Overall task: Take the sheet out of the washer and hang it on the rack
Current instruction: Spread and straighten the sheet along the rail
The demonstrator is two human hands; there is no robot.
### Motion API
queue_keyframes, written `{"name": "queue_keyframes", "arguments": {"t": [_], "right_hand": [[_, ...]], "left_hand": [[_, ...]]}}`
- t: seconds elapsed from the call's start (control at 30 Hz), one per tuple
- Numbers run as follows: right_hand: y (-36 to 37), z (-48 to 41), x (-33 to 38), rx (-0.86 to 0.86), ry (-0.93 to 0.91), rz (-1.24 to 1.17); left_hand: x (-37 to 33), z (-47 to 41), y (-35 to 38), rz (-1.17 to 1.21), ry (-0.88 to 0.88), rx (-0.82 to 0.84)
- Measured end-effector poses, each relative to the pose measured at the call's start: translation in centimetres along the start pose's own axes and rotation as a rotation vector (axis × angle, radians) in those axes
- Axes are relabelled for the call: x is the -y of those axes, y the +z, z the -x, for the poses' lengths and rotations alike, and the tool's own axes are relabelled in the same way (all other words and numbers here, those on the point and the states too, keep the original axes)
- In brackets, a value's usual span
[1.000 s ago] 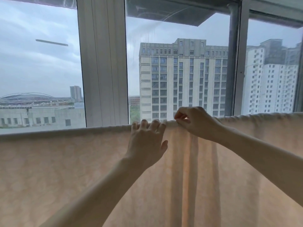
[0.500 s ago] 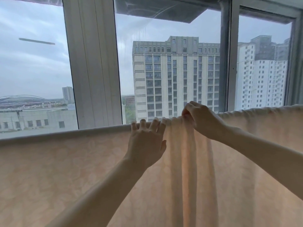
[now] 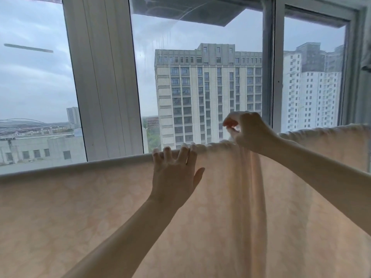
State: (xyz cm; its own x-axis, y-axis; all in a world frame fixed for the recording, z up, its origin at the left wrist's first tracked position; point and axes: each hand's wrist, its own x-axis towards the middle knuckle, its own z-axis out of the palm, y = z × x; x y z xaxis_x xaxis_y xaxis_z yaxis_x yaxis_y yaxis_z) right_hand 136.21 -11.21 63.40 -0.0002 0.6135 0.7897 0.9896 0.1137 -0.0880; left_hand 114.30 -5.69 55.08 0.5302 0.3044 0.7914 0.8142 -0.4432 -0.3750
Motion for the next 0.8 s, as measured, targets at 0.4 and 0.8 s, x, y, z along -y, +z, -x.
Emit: {"name": "queue_keyframes", "arguments": {"t": [0.4, 0.8], "right_hand": [[1.0, 2.0, 0.2, 0.174, -0.107, -0.172], [1.7, 1.7, -0.8, 0.087, -0.028, -0.132]], "left_hand": [[0.4, 0.1, 0.6, -0.004, 0.011, -0.070], [-0.2, -0.1, 0.5, -0.013, -0.023, -0.052]]}}
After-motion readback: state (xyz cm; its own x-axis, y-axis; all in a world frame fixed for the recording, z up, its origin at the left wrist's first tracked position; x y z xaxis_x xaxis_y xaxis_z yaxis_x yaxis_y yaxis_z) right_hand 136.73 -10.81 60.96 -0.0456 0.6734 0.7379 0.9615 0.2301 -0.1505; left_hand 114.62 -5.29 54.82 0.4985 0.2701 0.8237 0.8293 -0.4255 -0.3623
